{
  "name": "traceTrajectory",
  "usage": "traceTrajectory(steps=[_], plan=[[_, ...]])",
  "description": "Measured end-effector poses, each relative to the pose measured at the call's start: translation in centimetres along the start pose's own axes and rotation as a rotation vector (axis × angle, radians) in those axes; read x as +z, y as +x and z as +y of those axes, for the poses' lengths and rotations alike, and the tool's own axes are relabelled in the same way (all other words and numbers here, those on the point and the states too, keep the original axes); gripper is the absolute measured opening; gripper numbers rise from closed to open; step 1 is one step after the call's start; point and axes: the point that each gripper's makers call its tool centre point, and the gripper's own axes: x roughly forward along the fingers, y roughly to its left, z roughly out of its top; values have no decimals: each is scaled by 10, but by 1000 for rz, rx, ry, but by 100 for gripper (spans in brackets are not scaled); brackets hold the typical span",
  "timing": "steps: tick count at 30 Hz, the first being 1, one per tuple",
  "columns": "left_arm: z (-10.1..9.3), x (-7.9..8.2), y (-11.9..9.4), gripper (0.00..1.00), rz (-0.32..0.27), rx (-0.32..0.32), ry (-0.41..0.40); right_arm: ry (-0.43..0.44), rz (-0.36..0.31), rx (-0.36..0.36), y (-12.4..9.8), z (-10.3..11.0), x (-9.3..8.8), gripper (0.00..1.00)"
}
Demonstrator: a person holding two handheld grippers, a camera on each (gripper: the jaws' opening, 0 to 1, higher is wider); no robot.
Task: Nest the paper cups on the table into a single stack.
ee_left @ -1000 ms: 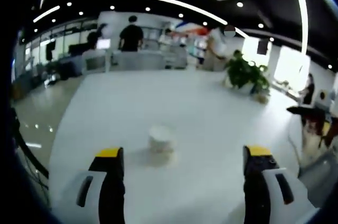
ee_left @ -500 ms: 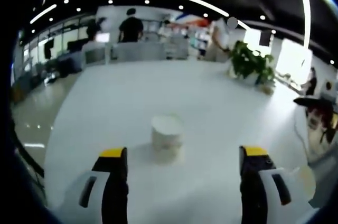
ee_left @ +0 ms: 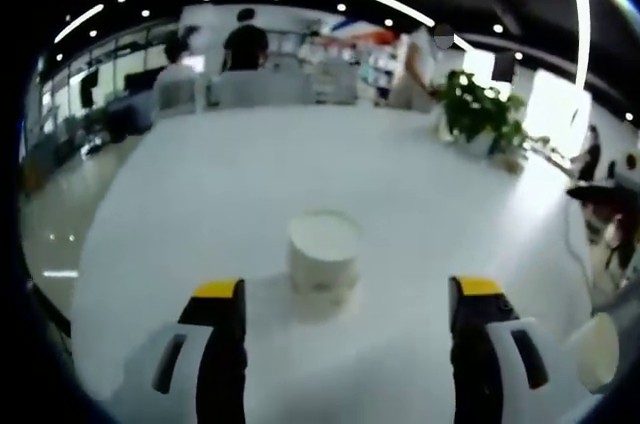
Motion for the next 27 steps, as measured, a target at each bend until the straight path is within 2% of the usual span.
traceTrajectory(steps=[10, 27], plan=[[5, 1, 12, 77, -4, -7, 13, 1, 6, -13, -2, -5, 6, 100], [11, 10, 24, 68, -10, -18, 59, 25, 15, -45, -7, -5, -1, 100]])
